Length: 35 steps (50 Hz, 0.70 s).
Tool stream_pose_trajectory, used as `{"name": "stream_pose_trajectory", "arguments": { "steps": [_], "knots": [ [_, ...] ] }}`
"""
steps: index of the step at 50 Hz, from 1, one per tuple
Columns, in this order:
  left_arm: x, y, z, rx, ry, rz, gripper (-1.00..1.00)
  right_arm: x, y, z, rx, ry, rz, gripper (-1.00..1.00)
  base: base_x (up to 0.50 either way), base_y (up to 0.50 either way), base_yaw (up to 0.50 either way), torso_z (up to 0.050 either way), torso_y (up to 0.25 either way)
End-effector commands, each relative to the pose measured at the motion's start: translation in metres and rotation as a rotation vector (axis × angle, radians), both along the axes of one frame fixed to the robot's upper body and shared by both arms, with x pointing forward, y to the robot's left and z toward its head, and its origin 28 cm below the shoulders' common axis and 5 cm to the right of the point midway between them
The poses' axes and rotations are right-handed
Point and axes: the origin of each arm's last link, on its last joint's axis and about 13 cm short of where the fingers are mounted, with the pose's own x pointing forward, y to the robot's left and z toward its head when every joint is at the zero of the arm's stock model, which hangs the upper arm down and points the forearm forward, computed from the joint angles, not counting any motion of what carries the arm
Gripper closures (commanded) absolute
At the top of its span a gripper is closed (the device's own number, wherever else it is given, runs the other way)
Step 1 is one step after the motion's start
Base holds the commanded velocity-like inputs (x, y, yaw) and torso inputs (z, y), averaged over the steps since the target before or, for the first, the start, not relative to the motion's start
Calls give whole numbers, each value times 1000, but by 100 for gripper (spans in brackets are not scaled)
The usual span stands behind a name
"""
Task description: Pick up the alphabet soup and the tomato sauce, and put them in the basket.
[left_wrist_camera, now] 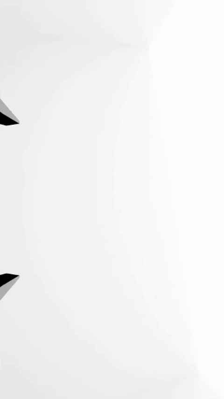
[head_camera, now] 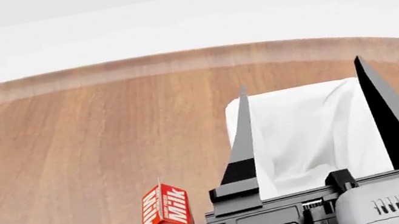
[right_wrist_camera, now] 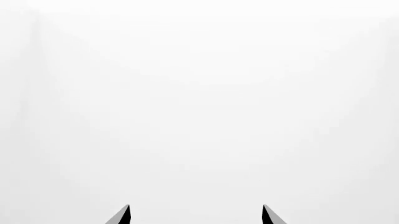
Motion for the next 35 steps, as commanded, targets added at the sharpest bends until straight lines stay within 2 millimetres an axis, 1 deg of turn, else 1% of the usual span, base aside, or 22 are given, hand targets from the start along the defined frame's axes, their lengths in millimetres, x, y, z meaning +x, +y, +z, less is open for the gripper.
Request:
{"name": "stream_pose_trajectory", "arguments": {
  "steps": [1,7,9,12,17,19,21,23,29,35],
  "knots": [
    [1,-1,-1,3,8,-1,-100,-3,-2,11,-37,174,42,-100,0,0,0,0,0],
    [2,-2,-1,6,10,-5,-100,-8,-4,13,-42,292,66,-100,0,0,0,0,0],
    [2,-2,0,3,10,-5,-100,-8,-6,14,-18,323,65,-100,0,0,0,0,0],
    [1,-2,1,6,7,-1,-100,-10,-9,13,14,421,85,-100,0,0,0,0,0],
    [1,-2,-1,5,11,-4,-100,-14,-12,16,22,500,81,-100,0,0,0,0,0],
    [2,-2,-1,5,12,-3,-100,-17,-12,9,-9,528,77,-100,0,0,0,0,0],
    [1,-2,-1,2,10,-3,-100,-18,-11,10,-14,560,82,-100,0,0,0,0,0],
    [1,-2,-1,3,9,-2,-100,-22,-10,4,-45,607,83,-100,0,0,0,0,0],
    [-1,-1,0,6,9,5,-100,-33,-12,-9,-55,716,67,-100,0,0,0,0,0],
    [0,-3,-1,9,10,-1,-100,-46,-19,-22,-18,849,24,-100,0,0,0,0,0]
  ]
}}
